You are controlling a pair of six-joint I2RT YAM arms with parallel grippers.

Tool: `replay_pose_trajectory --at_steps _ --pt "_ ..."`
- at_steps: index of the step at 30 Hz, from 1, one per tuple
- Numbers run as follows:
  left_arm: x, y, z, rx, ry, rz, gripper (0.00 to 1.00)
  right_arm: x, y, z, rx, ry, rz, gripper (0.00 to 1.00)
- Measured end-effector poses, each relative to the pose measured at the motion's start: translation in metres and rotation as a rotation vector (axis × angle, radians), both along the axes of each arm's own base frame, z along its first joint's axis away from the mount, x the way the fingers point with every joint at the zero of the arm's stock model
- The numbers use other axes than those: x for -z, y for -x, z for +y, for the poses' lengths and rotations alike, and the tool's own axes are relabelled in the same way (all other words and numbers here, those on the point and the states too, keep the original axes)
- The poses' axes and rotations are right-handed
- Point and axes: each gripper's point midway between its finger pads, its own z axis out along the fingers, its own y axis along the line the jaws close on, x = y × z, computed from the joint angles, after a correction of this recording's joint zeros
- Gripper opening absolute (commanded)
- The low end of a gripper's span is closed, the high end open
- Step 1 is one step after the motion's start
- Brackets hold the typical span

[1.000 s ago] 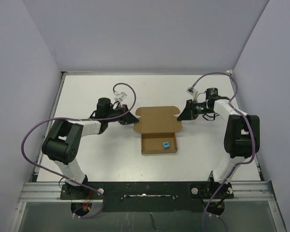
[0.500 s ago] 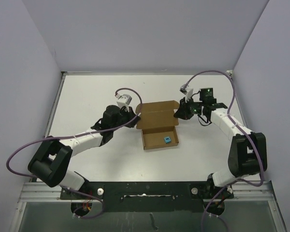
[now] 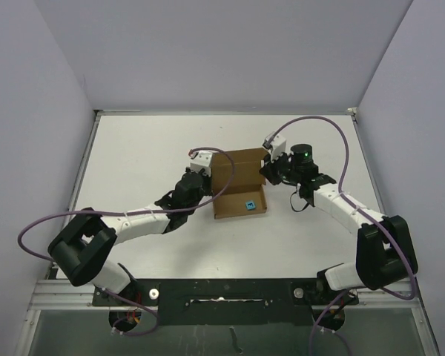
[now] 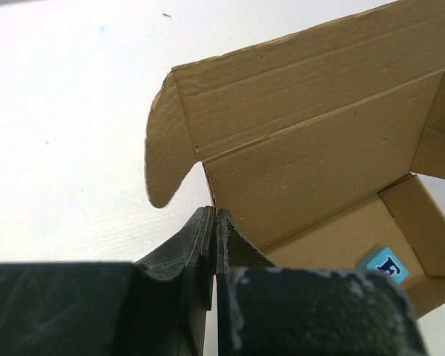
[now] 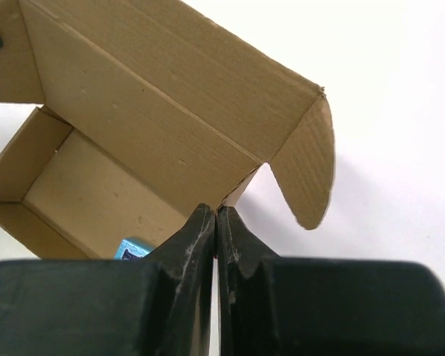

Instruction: Fold the paper box

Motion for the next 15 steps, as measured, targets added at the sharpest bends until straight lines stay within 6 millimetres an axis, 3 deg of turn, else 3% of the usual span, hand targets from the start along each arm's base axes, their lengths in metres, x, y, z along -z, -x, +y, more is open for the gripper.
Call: replay_pose_trajectory --at_steps 11,15 --pt "-0.021 -0.018 -0.002 -0.102 -0.114 -0.201 0.00 -0.024 -0.032 0.004 0.092 -0.063 -0.164 0.00" --pt "-0.024 -0.035 0.001 -0.126 -0.132 -0.239 0.00 -0.020 -0.047 0.007 0.120 -0.085 -0.192 0.00"
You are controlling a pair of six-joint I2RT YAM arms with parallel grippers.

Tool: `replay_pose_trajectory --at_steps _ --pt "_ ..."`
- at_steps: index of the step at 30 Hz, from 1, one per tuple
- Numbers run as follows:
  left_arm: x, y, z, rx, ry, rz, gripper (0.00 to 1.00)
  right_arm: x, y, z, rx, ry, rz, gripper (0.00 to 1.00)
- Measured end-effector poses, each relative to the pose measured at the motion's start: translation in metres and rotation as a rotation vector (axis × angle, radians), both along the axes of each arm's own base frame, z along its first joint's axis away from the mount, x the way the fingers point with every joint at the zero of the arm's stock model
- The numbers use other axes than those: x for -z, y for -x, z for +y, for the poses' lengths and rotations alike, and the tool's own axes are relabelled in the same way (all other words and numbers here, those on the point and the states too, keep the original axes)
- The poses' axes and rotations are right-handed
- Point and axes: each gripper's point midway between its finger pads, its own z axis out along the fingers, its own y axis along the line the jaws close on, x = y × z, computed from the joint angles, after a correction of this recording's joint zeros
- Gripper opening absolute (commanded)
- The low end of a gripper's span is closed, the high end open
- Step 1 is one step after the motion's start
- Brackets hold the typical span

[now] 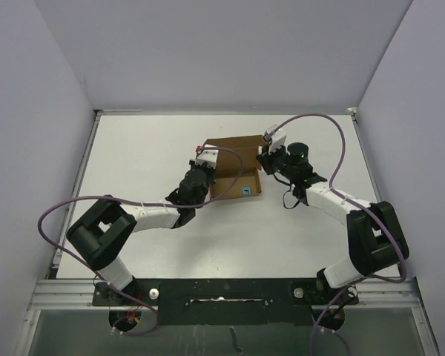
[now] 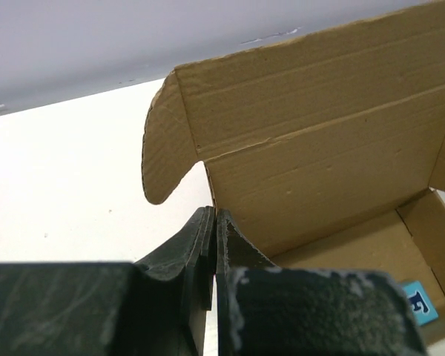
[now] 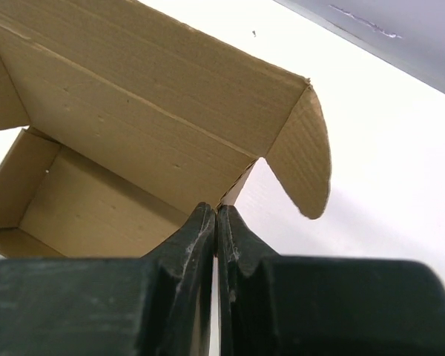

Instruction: Fold the paper box

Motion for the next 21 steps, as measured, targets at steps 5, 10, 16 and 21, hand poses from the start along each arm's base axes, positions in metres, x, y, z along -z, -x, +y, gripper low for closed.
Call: replay_pose_trajectory --at_steps 5,10,16,21 --pt "0.003 -0.022 0.005 -0.016 -0.003 -0.020 0.00 0.014 -0.014 0.005 0.021 -0.019 -0.005 0.00" --pt "0.017 -0.029 0.002 -0.018 -0.004 -0.004 0.00 0.022 -0.020 0.005 0.036 -0.018 -0.007 0.00" --pt "0.023 -0.029 0.000 -0.027 0.051 0.021 0.00 0.023 -0.020 0.005 0.041 -0.027 0.002 0.00" --pt "0.034 -0.024 0.002 -0.033 0.086 0.057 0.03 0.024 -0.019 0.006 0.041 -0.037 0.011 0.00"
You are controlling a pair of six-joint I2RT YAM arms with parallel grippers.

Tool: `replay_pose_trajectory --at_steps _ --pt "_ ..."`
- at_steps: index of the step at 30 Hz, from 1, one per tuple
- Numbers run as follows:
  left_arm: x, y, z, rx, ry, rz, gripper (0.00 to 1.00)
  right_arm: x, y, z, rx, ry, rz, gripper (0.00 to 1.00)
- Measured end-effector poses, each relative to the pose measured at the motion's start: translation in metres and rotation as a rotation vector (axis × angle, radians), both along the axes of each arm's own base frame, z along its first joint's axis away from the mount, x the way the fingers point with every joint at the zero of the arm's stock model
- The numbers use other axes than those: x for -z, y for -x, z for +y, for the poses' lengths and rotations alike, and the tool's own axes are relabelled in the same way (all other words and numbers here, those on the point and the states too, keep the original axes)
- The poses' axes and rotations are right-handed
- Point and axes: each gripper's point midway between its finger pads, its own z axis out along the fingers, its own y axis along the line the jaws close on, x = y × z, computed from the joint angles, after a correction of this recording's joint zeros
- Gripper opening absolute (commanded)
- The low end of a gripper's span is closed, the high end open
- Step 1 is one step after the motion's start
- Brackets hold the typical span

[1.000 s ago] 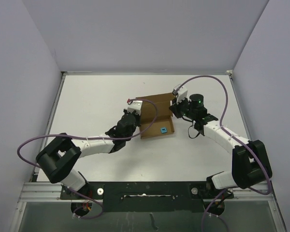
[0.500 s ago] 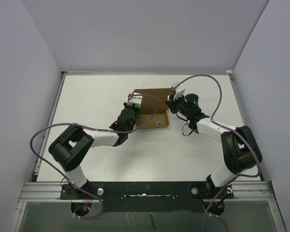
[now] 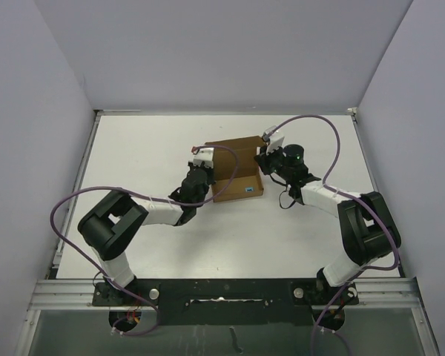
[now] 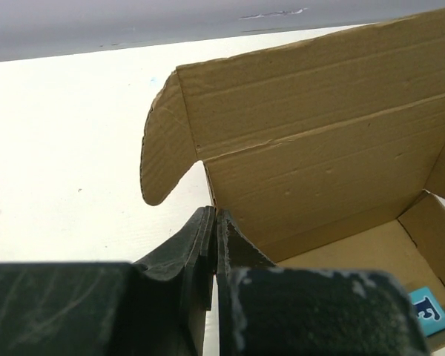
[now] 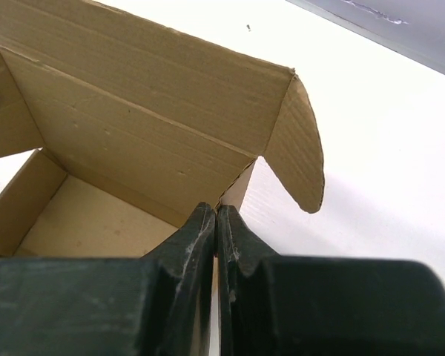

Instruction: Fold the paper box

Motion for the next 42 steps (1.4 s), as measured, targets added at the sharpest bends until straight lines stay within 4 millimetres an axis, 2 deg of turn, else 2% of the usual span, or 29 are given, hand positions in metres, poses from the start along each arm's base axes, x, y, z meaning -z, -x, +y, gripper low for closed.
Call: replay_pose_trajectory --at_steps 7,18,35,42 --pt "0.001 0.007 -0.003 -0.004 0.072 0.023 0.07 0.002 0.002 0.000 -0.006 0.003 0.003 0.01" --pt "0.006 0.016 -0.005 -0.024 0.110 0.072 0.06 0.003 0.006 -0.002 -0.023 0.000 0.011 0.04" --pt "0.013 0.028 -0.010 -0.022 0.094 0.106 0.05 0.008 0.029 -0.009 -0.045 0.015 0.062 0.07" --pt "0.022 0.034 -0.010 -0.013 0.083 0.129 0.05 0.015 0.038 -0.011 -0.049 0.024 0.091 0.07"
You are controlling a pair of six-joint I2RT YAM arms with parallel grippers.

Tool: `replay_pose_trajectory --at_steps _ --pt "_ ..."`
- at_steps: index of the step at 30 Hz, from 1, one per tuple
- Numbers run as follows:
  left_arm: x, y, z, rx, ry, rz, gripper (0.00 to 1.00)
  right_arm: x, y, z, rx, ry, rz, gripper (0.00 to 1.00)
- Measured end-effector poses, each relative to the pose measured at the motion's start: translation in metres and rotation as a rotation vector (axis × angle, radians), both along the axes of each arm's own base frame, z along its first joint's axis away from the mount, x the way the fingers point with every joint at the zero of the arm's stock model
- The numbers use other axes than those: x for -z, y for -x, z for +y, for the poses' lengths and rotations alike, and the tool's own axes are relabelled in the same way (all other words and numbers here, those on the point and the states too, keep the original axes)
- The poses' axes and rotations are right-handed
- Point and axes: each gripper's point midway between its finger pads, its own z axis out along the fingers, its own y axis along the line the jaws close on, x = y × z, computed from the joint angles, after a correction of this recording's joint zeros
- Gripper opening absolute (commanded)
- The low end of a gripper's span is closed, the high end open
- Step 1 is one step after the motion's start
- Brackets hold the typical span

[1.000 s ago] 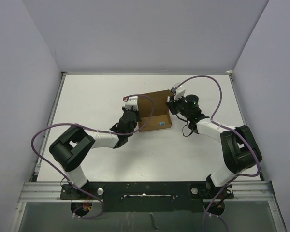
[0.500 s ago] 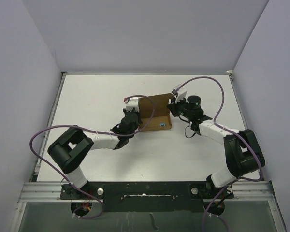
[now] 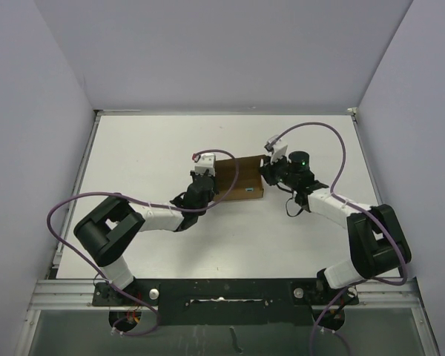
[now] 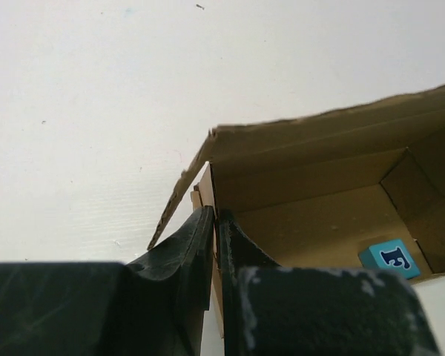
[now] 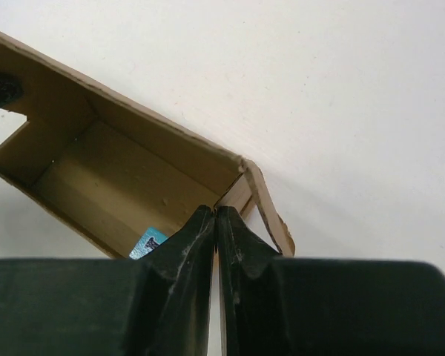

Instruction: Fold the paper box

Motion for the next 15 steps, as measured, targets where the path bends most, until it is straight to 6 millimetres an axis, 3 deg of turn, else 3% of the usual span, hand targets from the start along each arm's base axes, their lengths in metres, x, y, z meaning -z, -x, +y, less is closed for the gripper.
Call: replay_pose_trajectory --at_steps 15 --pt "0.015 0.008 0.000 0.024 -0.021 0.045 0.05 0.008 0.014 -0.002 -0.017 0.004 0.042 0.08"
